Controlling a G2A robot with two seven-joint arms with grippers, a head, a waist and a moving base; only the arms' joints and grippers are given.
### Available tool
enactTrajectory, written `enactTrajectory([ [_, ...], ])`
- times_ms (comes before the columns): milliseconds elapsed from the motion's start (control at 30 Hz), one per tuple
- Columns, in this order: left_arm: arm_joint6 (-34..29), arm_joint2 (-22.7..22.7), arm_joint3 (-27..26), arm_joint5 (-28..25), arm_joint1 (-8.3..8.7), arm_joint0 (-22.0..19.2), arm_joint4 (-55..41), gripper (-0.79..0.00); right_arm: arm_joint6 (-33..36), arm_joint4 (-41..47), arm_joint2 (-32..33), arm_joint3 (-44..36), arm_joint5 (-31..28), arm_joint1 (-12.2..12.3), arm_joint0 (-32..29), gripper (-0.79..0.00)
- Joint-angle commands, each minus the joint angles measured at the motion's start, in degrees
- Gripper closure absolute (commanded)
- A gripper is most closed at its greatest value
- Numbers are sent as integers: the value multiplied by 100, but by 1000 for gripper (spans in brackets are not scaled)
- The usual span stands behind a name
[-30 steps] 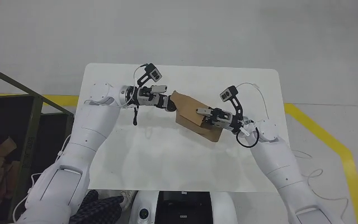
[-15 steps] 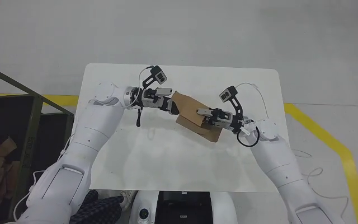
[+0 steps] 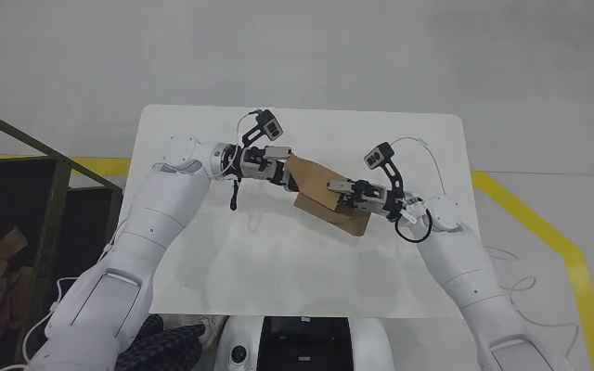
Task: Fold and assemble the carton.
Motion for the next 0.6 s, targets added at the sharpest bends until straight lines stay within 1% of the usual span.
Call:
enactTrajectory([
  [0,0,-77,70,-60,28,-6,-22,-785,37,23,17,6,6,4,-4,0],
  [233,0,-476,89,-198,164,80,42,-785,125,29,112,71,24,29,-4,0],
  [333,45,-631,20,-326,221,104,222,-785,37,-195,152,67,-16,53,2,0],
  [500,371,-694,-365,-708,315,78,1203,-785,105,-289,207,-35,30,86,-48,0],
  [567,633,-678,-547,-970,352,49,1730,-785,237,-314,211,-85,106,101,-54,0],
])
